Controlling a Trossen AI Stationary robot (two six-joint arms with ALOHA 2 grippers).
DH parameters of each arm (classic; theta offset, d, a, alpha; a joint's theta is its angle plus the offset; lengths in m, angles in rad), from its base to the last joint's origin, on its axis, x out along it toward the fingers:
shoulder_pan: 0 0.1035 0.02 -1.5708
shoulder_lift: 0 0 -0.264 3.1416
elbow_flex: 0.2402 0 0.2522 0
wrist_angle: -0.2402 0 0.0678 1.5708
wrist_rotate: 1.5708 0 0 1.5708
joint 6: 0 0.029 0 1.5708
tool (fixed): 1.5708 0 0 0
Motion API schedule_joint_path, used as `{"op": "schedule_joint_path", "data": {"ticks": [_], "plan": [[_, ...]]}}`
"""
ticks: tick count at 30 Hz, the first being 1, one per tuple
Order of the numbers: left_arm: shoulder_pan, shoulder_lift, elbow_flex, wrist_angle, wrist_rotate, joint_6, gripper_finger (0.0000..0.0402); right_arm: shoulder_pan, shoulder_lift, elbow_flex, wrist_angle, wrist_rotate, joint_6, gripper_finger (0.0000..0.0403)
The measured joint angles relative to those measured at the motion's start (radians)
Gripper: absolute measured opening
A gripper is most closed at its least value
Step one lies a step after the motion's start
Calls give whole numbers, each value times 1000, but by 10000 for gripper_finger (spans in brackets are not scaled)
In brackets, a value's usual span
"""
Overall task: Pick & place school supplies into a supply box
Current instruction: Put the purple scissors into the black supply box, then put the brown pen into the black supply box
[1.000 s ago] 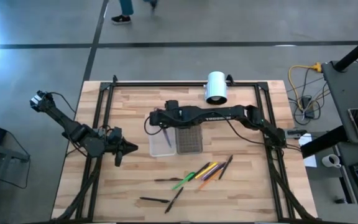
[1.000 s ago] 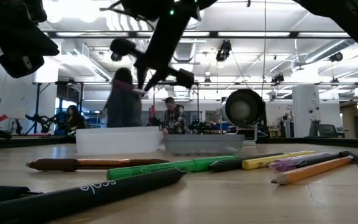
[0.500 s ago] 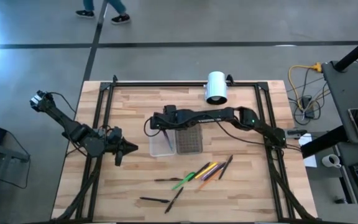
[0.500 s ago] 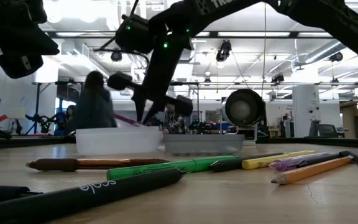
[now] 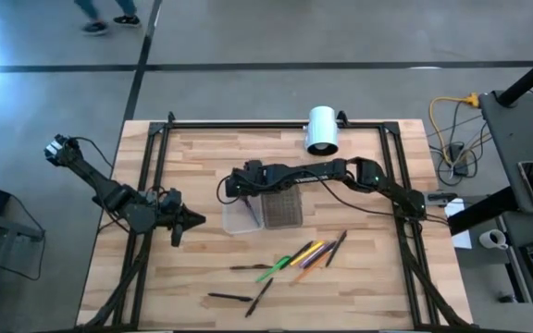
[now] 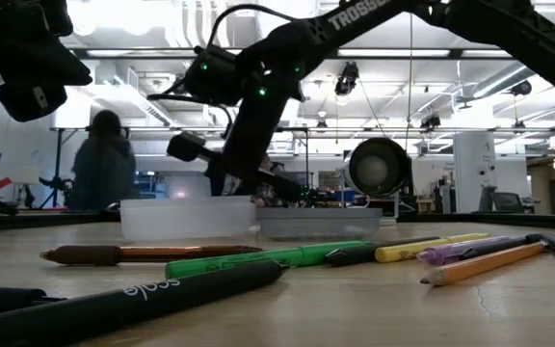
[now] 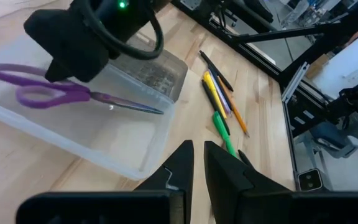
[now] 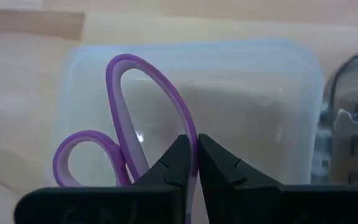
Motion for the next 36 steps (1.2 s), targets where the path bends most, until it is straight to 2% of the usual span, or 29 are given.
{"op": "schedule_joint_path", "data": {"ticks": [6,9,11,15,18,21,27,36], "plan": [[0,0,0,0,-1,0,23,8,0,1,1,5,9,90],[0,0,0,0,-1,0,23,21,-2,43,5,51,-63,123],[0,0,0,0,-2,0,23,32,-8,85,5,69,-172,140],[0,0,0,0,-11,0,23,77,-11,188,-39,67,-506,160],[0,0,0,0,-21,0,23,132,-13,250,-111,-16,-728,165],[0,0,0,0,-21,0,23,183,-13,281,-188,-108,-875,162],[0,0,0,-2,-27,-12,23,238,-13,264,-305,-257,-958,144],[0,0,-5,-11,-34,-19,23,376,-10,194,-345,-269,-1121,131]]}}
